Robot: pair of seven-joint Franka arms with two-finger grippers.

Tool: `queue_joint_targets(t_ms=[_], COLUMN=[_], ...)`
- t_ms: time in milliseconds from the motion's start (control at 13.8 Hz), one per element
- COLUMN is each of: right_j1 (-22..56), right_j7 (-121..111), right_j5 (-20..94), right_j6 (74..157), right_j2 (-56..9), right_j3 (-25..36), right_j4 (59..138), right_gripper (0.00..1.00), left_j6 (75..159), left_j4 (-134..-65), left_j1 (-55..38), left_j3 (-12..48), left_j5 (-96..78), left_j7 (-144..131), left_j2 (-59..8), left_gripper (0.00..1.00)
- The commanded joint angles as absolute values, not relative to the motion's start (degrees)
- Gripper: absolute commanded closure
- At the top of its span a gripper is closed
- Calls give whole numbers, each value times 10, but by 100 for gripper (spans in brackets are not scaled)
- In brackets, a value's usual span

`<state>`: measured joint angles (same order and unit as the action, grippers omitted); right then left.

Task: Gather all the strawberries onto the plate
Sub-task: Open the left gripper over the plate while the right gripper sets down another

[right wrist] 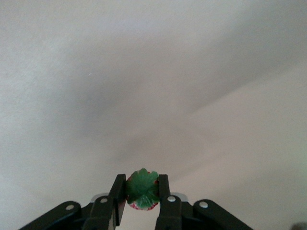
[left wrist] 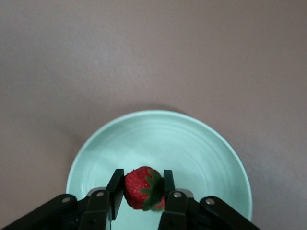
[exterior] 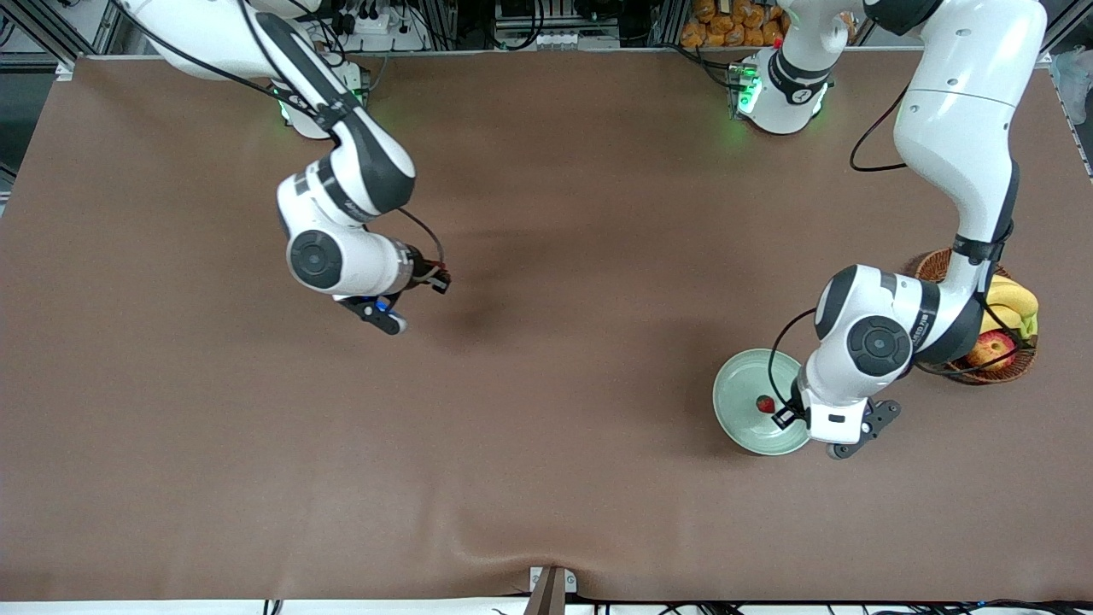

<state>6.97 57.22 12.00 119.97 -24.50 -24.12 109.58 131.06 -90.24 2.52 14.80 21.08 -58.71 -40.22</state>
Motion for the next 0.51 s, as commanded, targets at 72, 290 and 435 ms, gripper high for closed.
queue_joint_targets(t_ms=[72,290,435], right_j1=[133,184,200], right_j7=[650,703,709], right_j5=[139,137,137], right_j6=[1279,1356,1373], right_j2=[-307,-345,-357], right_j3=[-235,-233,-232], right_j4=[1074,1074,1074], right_gripper=[100,100,100], left_j6=[1339,1342,1342], left_j4=[-906,-909,-909], left_j1=[32,32,33], left_j3=[154,154,154], left_j5=[229,238,239], left_j7=[-586,-586,-584], left_j2=[-417,-423,-423], left_gripper=[100,100,24])
